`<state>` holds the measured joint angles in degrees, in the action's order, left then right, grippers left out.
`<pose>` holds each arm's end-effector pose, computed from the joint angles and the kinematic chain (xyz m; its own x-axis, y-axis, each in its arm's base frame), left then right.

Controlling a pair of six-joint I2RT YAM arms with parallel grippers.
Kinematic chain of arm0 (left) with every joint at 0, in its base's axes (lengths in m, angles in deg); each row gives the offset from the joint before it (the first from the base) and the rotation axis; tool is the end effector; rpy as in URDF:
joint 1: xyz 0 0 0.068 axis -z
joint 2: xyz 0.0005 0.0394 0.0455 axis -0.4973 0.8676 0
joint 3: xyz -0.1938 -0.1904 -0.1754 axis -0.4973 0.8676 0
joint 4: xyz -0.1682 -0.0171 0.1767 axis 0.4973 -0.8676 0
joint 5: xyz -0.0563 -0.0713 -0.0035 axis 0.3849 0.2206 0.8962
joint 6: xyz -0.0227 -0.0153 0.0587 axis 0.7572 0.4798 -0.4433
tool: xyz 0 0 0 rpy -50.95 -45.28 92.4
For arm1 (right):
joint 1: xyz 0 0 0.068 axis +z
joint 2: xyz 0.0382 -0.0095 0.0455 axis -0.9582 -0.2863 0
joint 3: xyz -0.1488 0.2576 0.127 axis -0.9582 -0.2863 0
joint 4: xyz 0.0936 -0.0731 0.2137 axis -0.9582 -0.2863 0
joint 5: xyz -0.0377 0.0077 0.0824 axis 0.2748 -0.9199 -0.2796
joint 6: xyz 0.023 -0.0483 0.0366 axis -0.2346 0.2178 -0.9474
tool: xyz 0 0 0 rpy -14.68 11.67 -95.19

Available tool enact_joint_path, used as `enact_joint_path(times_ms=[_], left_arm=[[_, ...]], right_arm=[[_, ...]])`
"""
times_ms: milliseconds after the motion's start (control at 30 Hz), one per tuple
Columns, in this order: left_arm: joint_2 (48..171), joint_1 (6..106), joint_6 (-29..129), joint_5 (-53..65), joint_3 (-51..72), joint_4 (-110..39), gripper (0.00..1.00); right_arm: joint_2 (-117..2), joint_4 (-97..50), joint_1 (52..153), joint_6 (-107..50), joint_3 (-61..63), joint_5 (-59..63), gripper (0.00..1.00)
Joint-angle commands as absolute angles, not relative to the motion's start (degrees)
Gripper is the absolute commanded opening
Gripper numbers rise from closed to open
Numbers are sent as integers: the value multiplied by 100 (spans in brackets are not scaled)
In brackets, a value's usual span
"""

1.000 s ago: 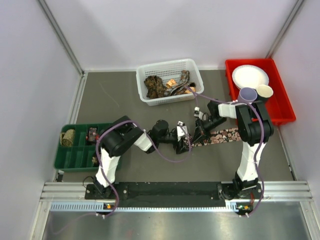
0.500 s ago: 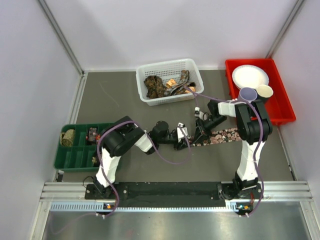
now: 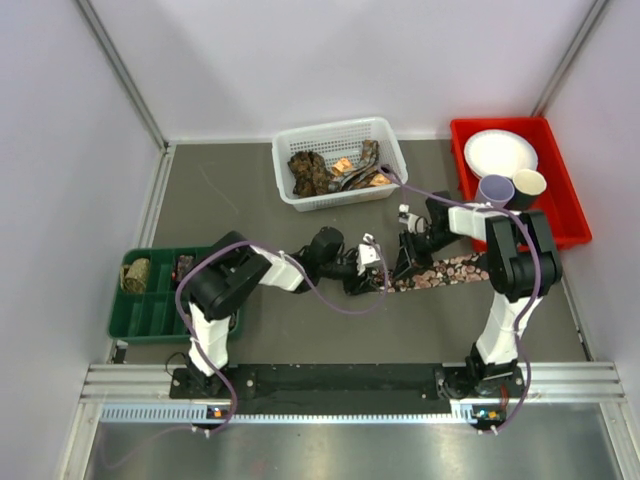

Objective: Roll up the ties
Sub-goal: Roll the tie at the center of the board.

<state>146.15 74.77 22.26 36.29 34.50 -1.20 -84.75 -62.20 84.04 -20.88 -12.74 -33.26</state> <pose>0.2560 -0.3000 0.1735 -0.0544 0.3668 -0.9287 0.9974 0.0640 -0.0332 0.3152 0.0941 0.1785 -0.9776 -0.1944 -0.0802 -0.1968 0.7117 0.6743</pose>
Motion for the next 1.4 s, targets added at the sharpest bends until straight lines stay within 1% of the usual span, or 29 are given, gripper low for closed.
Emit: enact_joint_path(times_ms=[0, 233, 333, 500, 567, 800, 967, 1100, 1167, 1233, 1333, 1367], left_arm=[[14464, 7342, 2191, 3245, 3254, -2667, 12], [13892, 7385, 2454, 2788, 2938, -3300, 13], [13944, 7447, 2288, 2489, 2744, -3897, 12], [14111, 7596, 1804, 1945, 2596, -4250, 11], [14339, 7728, 1637, 1786, 2428, -4575, 11], [15051, 7957, 1364, 1381, 1603, -5444, 10], [15377, 7966, 1443, 1337, 1171, -5964, 8], [15316, 8027, 1382, 1363, 1180, -6060, 8], [15272, 8036, 1355, 1416, 1206, -6070, 8], [15184, 8045, 1312, 1477, 1276, -6061, 9], [15061, 8045, 1302, 1487, 1382, -6026, 8], [15043, 8036, 1329, 1487, 1382, -6052, 8]], right_arm=[[-8538, -5952, 8628, -1990, -1465, -2380, 21], [-8643, -6022, 8751, -1981, -1500, -2335, 20], [-8687, -6014, 8866, -1990, -1517, -2352, 20], [-8740, -6031, 8883, -1998, -1474, -2448, 18], [-8653, -6031, 8866, -1998, -1456, -2668, 18], [-8064, -6049, 8647, -2121, -1491, -4142, 17], [-7835, -5812, 8453, -2481, -1596, -4690, 17], [-7843, -5346, 8444, -2833, -1719, -5102, 22], [-7913, -5109, 8453, -3070, -1746, -5138, 25], [-8080, -5108, 8444, -3045, -1694, -5130, 25], [-8308, -5380, 8470, -2695, -1693, -4604, 24], [-8362, -5511, 8470, -2649, -1693, -4246, 22]])
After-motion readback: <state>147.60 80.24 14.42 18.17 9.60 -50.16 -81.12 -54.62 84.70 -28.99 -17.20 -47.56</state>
